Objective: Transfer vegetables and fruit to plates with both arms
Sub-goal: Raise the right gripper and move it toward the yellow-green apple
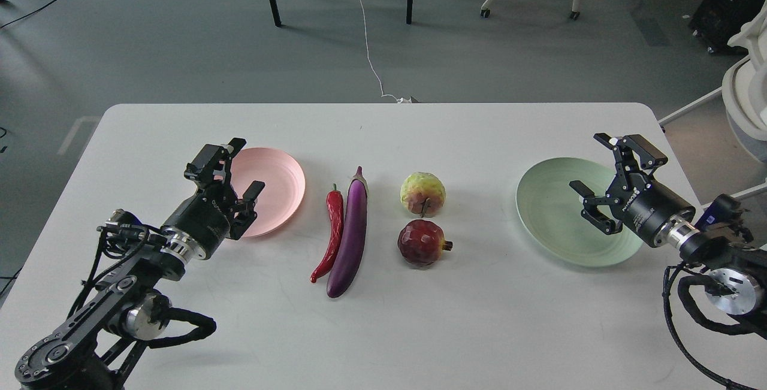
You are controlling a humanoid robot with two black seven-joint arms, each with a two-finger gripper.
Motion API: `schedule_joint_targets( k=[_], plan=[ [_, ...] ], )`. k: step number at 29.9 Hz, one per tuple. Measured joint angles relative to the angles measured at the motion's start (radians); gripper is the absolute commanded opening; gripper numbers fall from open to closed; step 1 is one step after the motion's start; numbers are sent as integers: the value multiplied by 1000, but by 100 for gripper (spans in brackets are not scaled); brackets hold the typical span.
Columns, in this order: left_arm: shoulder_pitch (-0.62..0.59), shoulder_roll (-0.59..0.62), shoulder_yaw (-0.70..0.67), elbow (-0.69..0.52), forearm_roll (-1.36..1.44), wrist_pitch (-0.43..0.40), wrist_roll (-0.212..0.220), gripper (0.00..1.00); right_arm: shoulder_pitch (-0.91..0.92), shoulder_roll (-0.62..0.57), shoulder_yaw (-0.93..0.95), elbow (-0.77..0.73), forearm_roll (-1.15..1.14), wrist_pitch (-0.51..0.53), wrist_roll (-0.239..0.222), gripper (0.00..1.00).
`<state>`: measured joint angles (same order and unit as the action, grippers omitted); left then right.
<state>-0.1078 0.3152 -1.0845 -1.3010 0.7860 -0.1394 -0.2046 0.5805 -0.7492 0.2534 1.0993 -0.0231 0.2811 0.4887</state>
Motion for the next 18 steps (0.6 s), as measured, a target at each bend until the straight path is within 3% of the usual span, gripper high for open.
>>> schedule_joint_targets(
  k=[8, 12, 18],
  plan=[
    [-2, 7, 5, -1, -3, -15, 3, 99, 41, -8, -2, 6, -20, 0, 0, 99],
    [-7, 17, -6, 3, -37, -15, -4, 99, 137, -43, -35, 13, -150, 0, 0, 99],
    [-20, 71, -24, 0, -76, -15, -73, 99, 473, -73, -332, 44, -447, 4, 0, 99]
  ],
)
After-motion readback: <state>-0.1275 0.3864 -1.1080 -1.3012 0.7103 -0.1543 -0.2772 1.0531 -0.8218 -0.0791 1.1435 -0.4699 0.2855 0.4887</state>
